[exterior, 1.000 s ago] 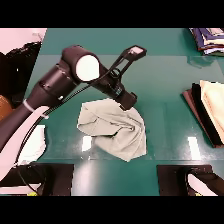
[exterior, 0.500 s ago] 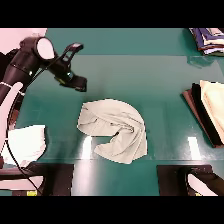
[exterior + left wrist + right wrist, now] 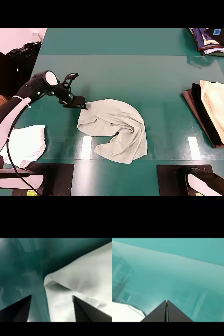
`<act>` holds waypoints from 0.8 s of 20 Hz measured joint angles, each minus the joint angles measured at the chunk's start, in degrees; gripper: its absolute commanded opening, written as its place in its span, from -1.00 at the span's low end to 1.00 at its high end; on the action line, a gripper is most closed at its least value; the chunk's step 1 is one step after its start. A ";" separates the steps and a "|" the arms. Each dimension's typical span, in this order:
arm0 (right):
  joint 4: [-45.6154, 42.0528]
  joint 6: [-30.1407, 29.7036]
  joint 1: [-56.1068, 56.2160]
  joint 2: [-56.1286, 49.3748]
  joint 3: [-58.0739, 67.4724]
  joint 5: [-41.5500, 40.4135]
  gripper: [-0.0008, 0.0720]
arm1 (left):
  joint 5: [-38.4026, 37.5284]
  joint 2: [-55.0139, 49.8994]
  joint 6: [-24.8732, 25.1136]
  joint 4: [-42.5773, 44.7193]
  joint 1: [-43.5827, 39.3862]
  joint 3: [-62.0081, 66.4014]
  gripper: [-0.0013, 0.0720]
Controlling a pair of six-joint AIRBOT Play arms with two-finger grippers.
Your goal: Fold the shirts.
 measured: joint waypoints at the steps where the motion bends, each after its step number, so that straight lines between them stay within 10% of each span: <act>1: 0.02 0.00 0.00 -0.39 0.00 0.26 -0.93 | 0.44 -0.15 0.17 -0.79 0.07 -0.87 0.66; 4: 0.04 0.00 0.00 -1.09 0.00 0.72 -0.93 | 2.08 -0.33 1.33 -4.11 0.22 -2.60 0.51; 5: 0.04 0.00 0.00 -1.20 0.00 0.79 -0.93 | 2.60 -0.42 1.90 -4.85 0.20 -2.97 -0.24; 7: 0.04 0.00 0.00 -1.33 0.00 1.11 -0.93 | 3.17 -0.83 2.69 -5.81 0.22 -3.61 -0.89; 16: -3.41 0.02 0.00 -2.54 -1.55 11.76 -0.93 | 3.28 4.79 3.67 -1.75 0.20 2.82 -0.89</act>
